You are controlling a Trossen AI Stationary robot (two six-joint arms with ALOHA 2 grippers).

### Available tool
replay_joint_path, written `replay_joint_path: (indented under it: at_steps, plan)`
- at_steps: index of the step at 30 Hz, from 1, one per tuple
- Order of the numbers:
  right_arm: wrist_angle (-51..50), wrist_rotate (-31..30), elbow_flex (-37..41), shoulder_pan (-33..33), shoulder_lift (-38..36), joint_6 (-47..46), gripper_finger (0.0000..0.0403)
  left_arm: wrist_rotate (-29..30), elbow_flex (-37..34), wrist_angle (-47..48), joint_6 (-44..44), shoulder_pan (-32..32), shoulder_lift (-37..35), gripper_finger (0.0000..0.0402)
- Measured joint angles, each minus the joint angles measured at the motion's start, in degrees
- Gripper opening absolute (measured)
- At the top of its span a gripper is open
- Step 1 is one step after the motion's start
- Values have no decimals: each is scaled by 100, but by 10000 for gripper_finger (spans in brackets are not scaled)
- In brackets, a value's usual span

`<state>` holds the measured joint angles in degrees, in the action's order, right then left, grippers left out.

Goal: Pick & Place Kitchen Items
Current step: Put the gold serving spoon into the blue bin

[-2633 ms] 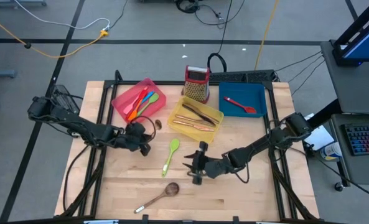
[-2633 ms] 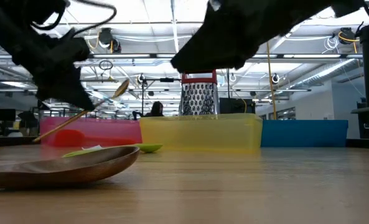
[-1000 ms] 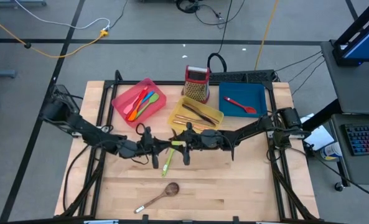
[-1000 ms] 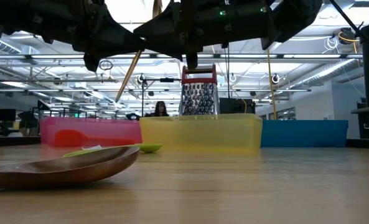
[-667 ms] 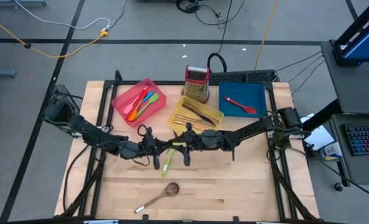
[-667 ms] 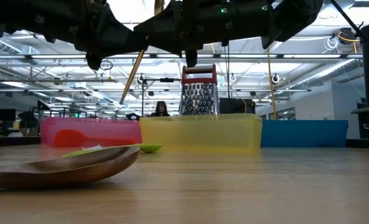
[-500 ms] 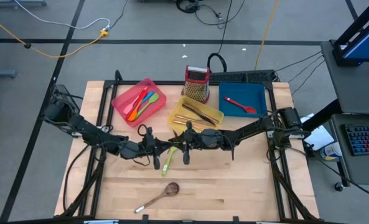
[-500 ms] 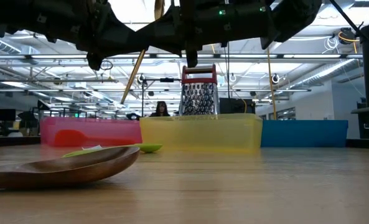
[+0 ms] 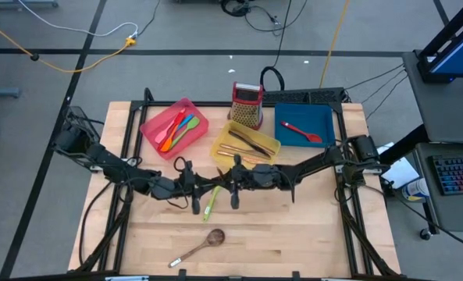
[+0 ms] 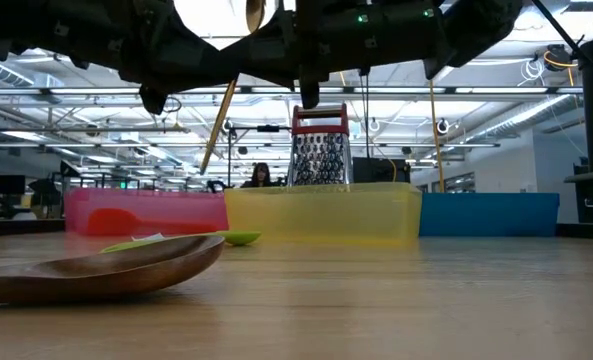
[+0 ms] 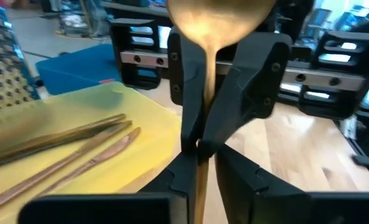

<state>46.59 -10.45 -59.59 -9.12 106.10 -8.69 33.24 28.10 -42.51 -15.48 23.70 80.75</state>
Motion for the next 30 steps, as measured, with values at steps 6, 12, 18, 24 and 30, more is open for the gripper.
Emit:
replay_joint_path:
  at_steps: [6,12,18,24,30]
  plan:
    - [-6,-30,87,-105,0,-111,12,-75,-2,77,-188,5,0,71]
    - [-38,-36,124,-155,0,-107,12,-86,-2,273,-318,10,-4,73]
    - [-294,0,127,-163,-14,-65,12,-34,-2,614,-732,7,-8,74]
    - [-1382,-249,129,-167,-487,107,12,-18,-2,816,-1067,7,-11,74]
    - [-2750,-687,133,-165,-1325,414,12,-18,-2,838,-1076,7,-11,74]
